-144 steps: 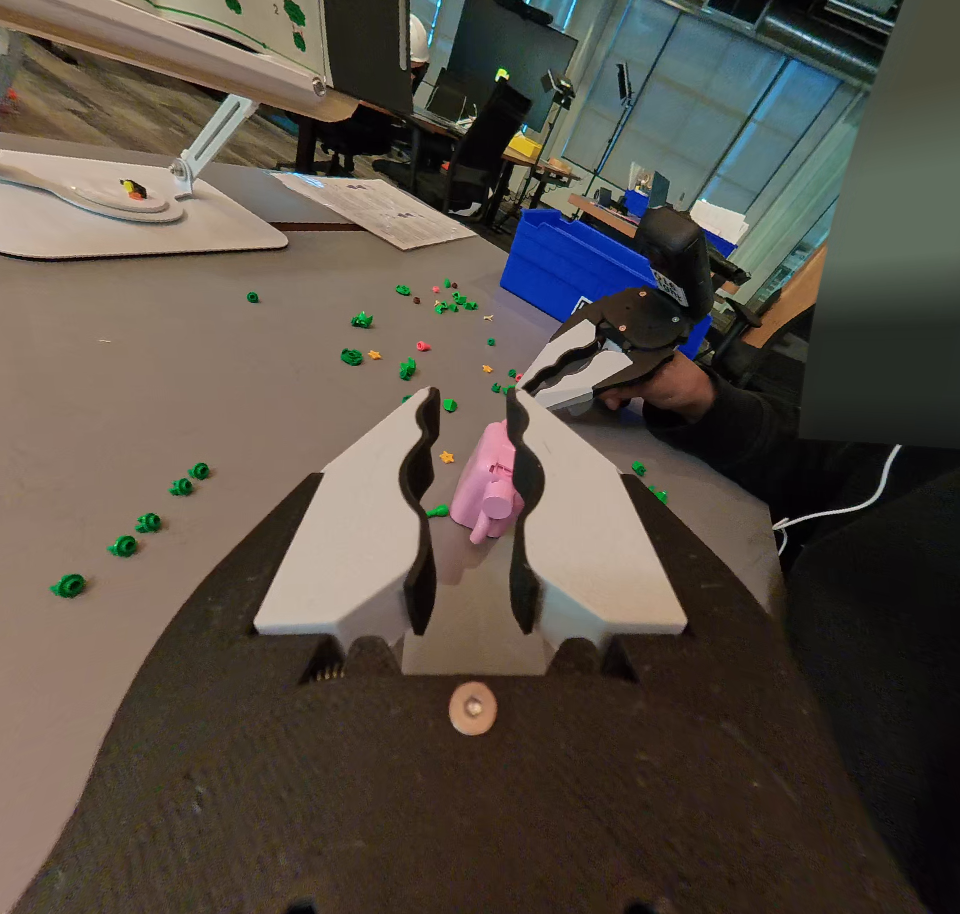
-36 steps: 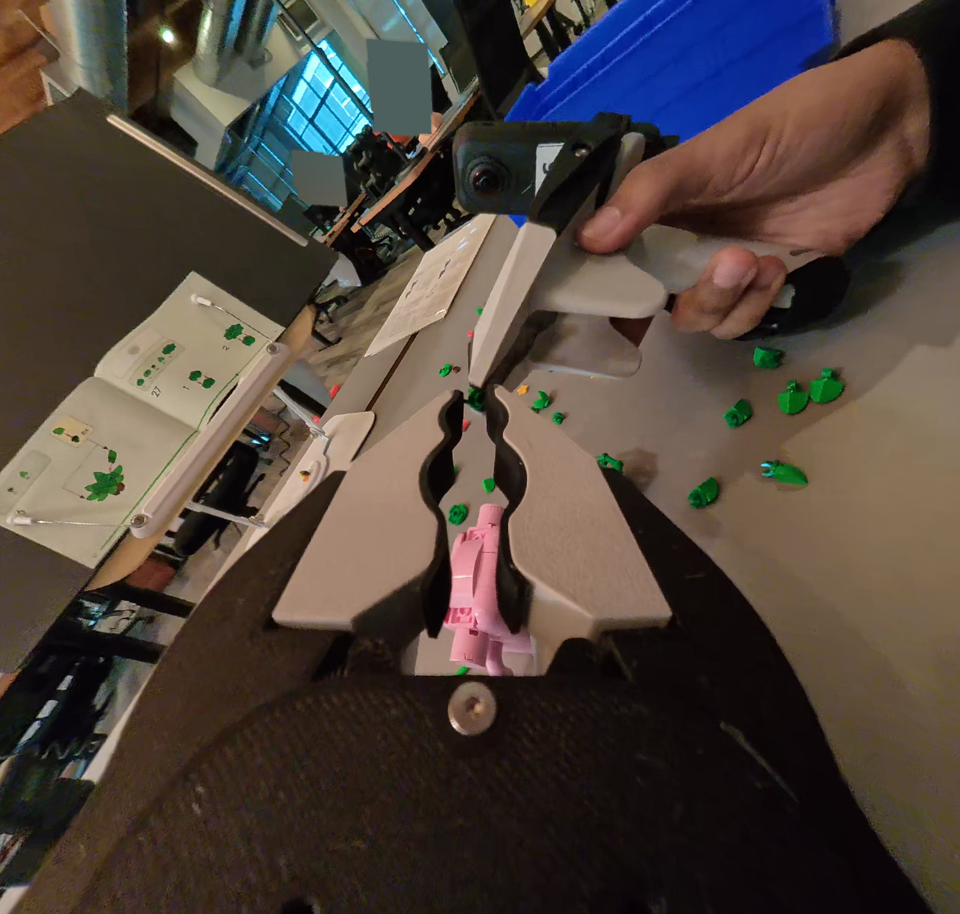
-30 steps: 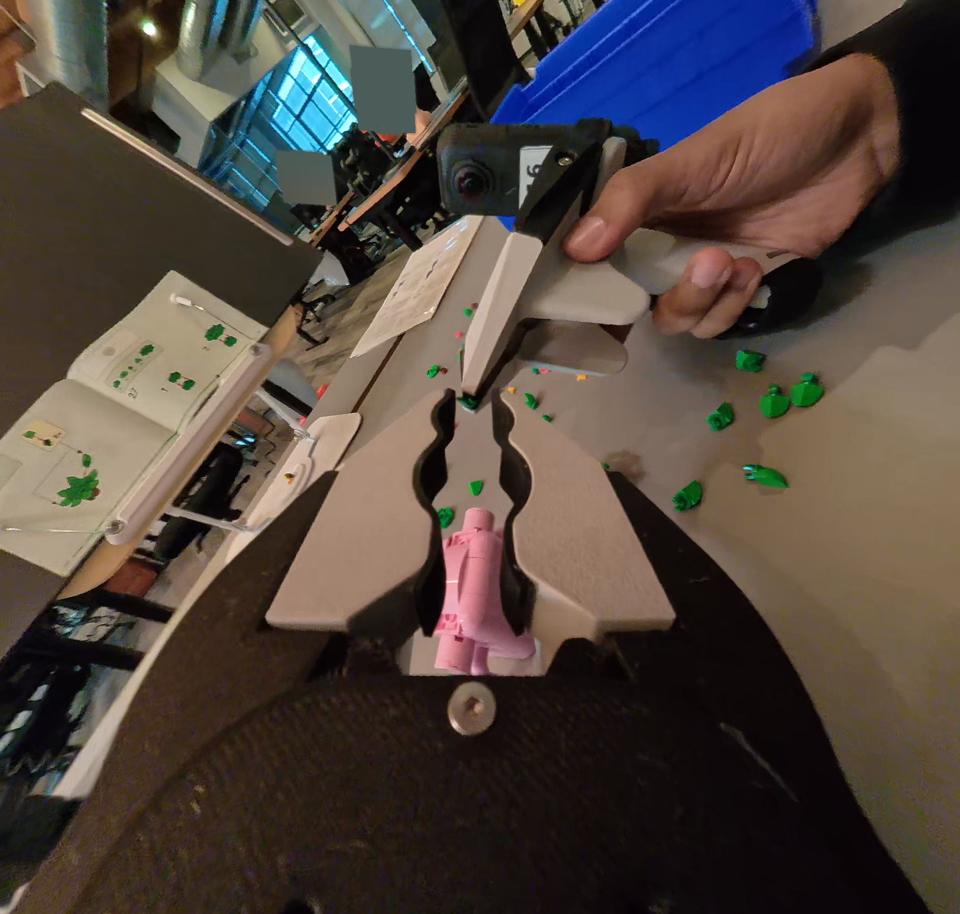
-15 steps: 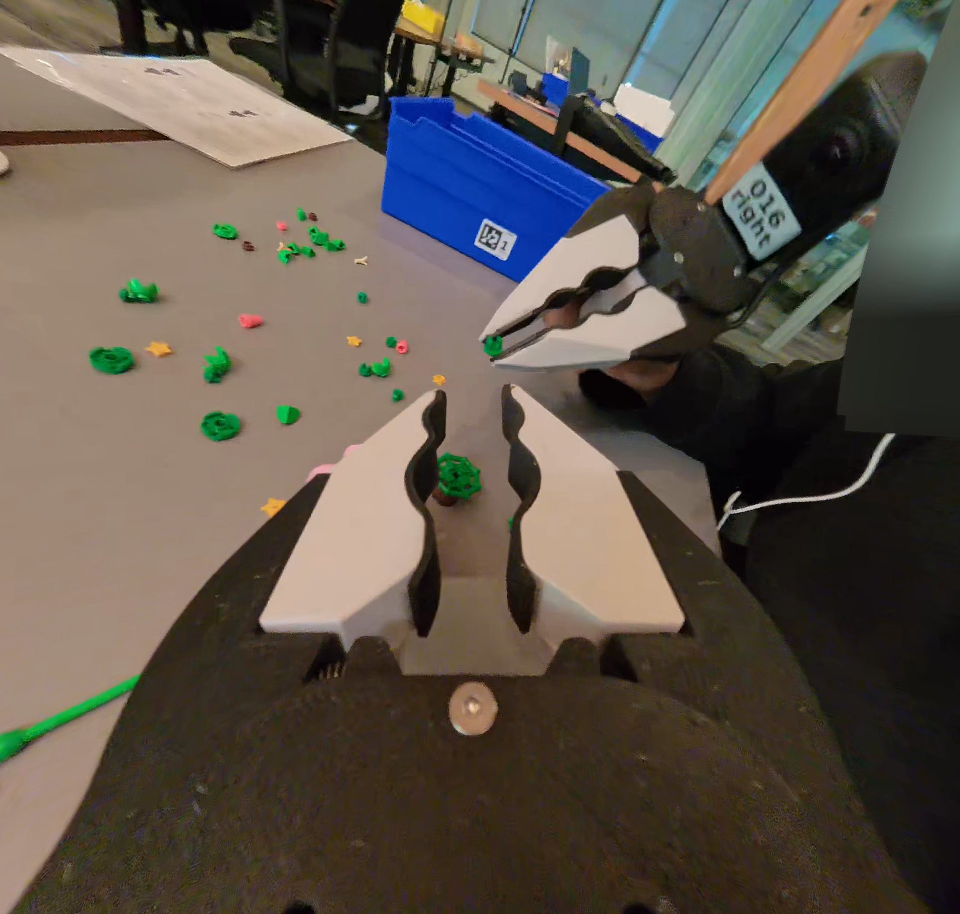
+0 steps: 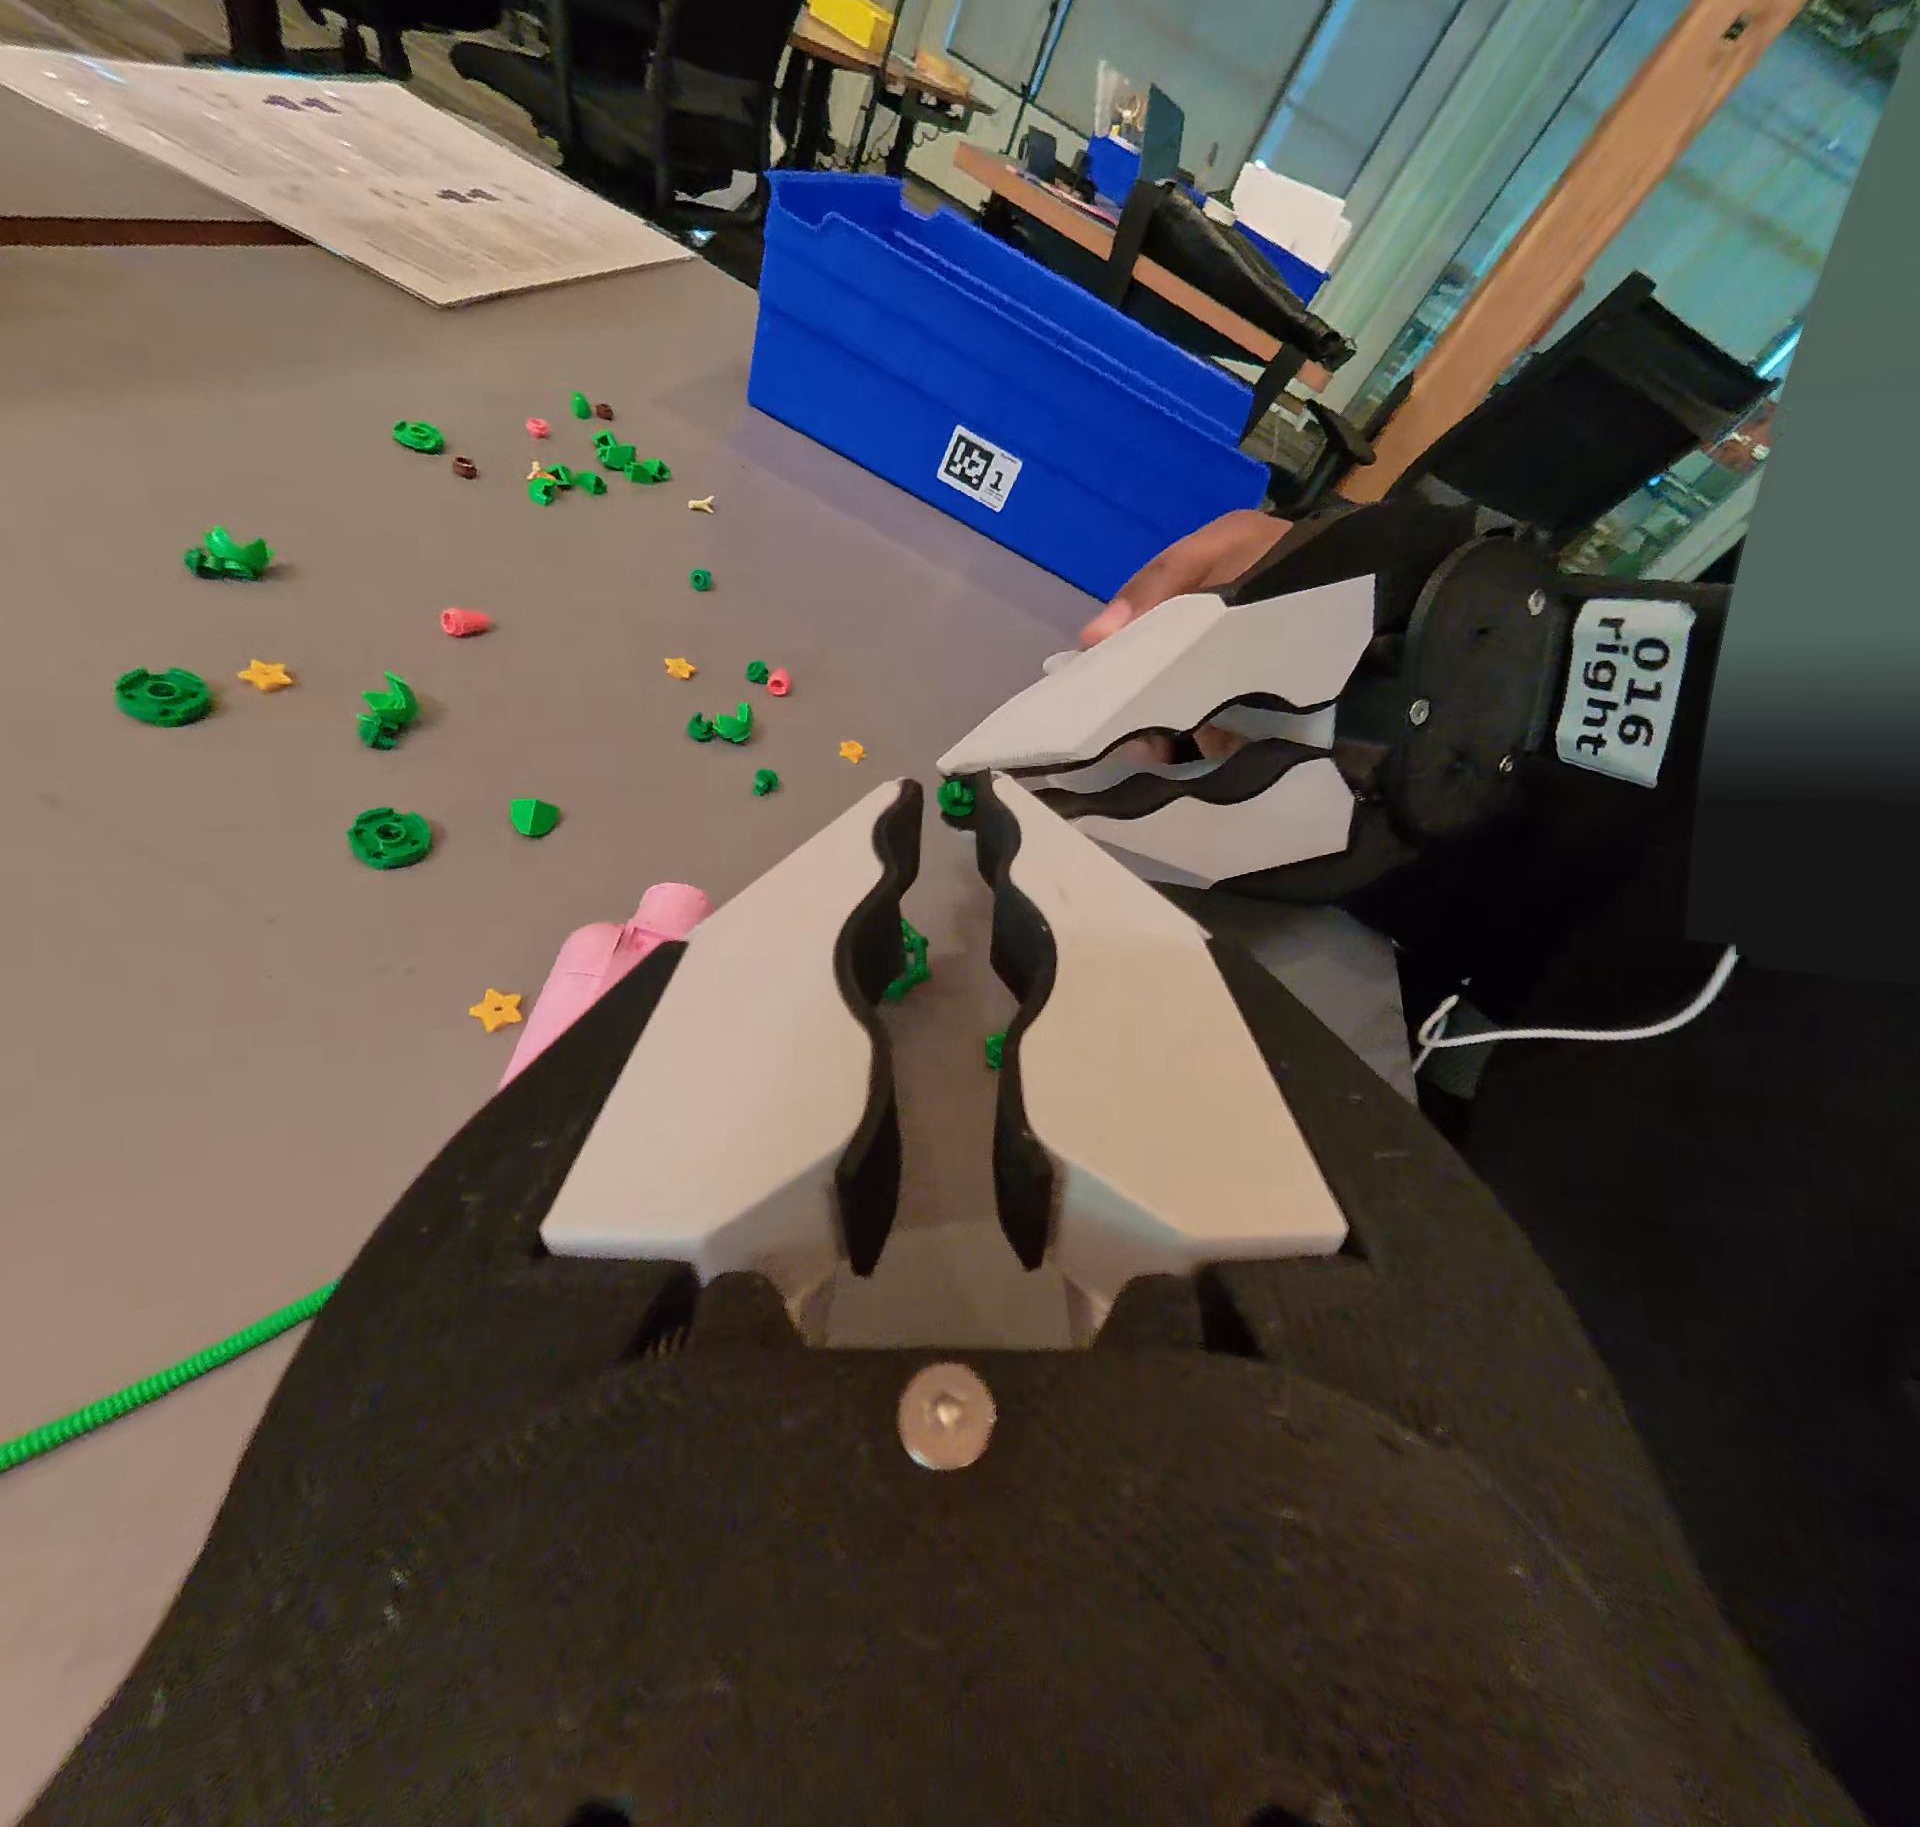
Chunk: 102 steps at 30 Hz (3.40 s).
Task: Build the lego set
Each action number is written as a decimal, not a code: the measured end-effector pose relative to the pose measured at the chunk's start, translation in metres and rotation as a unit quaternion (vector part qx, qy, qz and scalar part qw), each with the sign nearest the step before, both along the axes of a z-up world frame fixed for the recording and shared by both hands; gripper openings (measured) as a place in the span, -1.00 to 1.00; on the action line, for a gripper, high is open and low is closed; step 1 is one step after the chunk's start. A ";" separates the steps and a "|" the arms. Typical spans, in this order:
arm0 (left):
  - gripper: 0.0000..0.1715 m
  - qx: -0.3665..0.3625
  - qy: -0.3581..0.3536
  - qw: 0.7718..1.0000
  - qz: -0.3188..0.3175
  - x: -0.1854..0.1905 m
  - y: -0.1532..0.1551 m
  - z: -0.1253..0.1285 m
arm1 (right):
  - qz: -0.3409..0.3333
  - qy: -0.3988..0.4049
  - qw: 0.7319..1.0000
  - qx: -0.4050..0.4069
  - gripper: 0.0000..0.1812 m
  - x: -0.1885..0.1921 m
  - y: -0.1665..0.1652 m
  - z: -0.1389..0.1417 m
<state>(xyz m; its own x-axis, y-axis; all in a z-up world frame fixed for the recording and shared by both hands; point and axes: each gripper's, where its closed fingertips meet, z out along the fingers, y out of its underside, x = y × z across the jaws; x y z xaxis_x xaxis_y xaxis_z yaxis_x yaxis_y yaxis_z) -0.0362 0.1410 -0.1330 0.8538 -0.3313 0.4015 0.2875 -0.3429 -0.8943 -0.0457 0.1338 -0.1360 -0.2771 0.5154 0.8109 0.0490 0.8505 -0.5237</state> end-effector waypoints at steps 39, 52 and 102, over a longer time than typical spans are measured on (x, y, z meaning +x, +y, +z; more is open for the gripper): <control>-0.97 0.135 -0.396 0.892 -0.170 0.026 -0.023 0.066 | 0.141 0.107 0.964 -0.197 -0.87 0.031 -0.024 0.066; -0.74 0.137 -0.404 0.888 -0.171 0.027 -0.021 0.065 | 0.151 0.095 0.953 -0.245 -0.94 0.035 -0.023 0.075; -1.00 0.037 -0.239 0.960 -0.141 0.028 -0.017 0.028 | 0.242 -0.223 0.742 -0.584 -0.94 0.029 -0.017 0.031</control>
<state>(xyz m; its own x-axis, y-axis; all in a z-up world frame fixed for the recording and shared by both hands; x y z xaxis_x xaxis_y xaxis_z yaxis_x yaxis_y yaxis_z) -0.0084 0.1235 -0.1052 0.4503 -0.5656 0.6909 0.5754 -0.4079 -0.7089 -0.0169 0.1168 -0.1049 -0.7659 0.5462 -0.3392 0.2757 -0.1976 -0.9407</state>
